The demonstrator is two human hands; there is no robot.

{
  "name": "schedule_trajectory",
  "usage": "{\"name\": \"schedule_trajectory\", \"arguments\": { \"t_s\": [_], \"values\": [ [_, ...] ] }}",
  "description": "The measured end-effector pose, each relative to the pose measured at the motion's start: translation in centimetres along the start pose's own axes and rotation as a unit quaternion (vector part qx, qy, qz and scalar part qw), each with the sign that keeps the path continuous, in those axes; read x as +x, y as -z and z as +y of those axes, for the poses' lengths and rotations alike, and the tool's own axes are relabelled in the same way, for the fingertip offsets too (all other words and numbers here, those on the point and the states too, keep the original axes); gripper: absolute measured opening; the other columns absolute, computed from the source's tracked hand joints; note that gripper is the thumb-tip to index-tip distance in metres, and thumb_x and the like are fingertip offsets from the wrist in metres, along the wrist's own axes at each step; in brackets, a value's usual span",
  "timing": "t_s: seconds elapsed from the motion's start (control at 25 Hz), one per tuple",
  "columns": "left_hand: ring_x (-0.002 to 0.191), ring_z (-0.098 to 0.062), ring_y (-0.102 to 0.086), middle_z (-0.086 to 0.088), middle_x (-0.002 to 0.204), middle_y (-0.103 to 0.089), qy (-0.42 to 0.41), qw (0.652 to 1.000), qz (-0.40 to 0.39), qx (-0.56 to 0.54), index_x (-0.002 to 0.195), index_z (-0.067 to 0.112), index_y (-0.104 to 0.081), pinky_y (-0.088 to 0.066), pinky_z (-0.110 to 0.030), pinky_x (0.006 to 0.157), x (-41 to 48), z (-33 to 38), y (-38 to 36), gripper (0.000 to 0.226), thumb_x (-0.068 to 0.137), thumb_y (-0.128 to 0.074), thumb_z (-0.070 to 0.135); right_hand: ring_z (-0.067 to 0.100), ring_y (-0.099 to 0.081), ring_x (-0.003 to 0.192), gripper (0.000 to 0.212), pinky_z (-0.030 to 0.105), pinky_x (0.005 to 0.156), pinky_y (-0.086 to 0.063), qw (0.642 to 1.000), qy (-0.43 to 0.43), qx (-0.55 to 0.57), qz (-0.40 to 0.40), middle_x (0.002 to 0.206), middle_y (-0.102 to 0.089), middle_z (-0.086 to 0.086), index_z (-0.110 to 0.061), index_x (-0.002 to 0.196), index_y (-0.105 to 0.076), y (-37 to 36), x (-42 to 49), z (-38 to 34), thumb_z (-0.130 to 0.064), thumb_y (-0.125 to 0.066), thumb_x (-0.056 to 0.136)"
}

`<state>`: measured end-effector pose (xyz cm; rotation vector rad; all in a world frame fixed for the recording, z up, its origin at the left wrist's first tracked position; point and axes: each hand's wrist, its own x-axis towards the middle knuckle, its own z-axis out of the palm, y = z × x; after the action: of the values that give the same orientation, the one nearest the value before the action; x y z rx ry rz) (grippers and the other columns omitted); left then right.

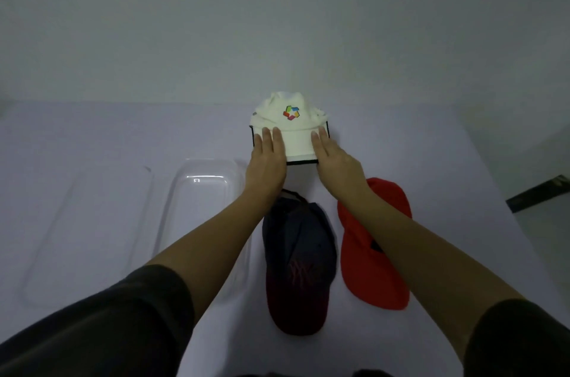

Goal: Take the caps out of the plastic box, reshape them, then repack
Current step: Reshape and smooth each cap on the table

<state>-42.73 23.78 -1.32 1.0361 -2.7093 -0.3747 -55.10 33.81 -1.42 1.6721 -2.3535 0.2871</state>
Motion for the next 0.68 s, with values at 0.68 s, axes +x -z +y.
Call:
{"name": "schedule_trajectory", "arguments": {
  "t_s": [0.68],
  "values": [
    [0.060,-0.035,-0.061,-0.020,0.072,-0.062,-0.019,0.999,0.044,-0.007,0.091,-0.006,-0.052,-0.034,-0.031,0.050,-2.8,1.6,2.8,0.014,0.082,-0.045,-0.013,0.033,-0.062,0.080,0.053,0.034,0.059,-0.040,0.984,-0.163,0.050,-0.060,0.092,-0.065,0.017,-0.001,0.144,-0.022,3.8,-1.9,-3.3,-0.003,-0.038,0.093]
  ]
}}
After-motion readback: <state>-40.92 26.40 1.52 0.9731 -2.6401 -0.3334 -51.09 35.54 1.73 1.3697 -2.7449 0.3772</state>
